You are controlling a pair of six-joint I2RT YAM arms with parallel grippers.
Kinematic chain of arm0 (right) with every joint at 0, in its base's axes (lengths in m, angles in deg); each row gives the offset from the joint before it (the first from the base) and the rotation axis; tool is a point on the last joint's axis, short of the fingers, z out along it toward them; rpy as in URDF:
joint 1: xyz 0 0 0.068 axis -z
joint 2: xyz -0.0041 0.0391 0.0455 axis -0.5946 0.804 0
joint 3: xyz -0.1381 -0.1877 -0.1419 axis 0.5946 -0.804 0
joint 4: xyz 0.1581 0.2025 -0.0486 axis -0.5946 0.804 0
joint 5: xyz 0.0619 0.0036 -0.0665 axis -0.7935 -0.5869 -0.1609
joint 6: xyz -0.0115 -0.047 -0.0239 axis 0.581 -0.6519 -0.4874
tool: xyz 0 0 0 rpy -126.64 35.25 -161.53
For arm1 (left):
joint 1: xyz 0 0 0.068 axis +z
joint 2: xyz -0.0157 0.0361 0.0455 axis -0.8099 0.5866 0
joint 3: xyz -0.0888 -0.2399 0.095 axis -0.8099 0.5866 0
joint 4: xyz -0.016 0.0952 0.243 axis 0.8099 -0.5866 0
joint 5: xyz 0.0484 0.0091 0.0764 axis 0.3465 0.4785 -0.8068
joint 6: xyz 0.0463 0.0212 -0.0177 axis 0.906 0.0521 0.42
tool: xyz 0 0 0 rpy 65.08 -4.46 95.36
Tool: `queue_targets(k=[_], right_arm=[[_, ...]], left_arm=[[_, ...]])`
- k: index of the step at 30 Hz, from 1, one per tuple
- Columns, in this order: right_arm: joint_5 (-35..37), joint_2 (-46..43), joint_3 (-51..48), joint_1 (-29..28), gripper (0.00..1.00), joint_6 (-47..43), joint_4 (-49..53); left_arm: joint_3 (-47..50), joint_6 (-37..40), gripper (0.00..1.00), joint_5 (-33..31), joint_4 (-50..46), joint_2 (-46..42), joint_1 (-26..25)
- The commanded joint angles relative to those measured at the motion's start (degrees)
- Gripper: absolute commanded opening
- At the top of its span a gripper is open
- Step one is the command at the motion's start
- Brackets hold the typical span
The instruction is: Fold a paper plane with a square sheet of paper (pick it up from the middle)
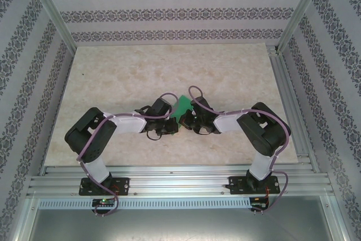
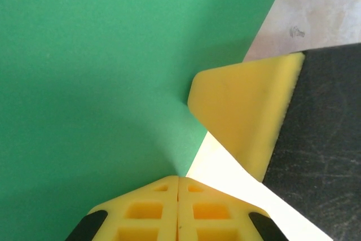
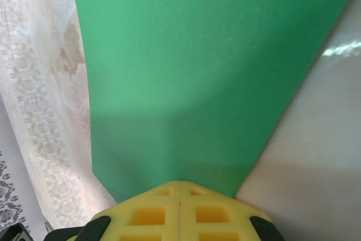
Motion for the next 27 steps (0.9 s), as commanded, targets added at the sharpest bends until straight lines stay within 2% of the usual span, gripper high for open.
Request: queue_targets(k=[1,14,21,27], right_arm=[[3.1,3.2,-0.4,-0.5,0.0,-0.1,5.0],[3.6,3.3,-0.1,-0.5,0.0,-0.3,5.9],[3.0,4.0,0.0,-0.5,0.0,-0.4,5.1],[2.0,5.4,-0.6,-0.6,0.0,0.5,2.9]], left_arm=[[3.6,2.6,0.08,3.1,-10.9,0.2,-1.8],[3.2,3.3,0.08,1.2,-15.3,-4.9,-2.0],[2.2,-1.4,0.08,-0.3,-6.4,-10.0,-2.0],[0.8,-2.5,0.08,-0.3,-3.7,-5.7,-2.0]])
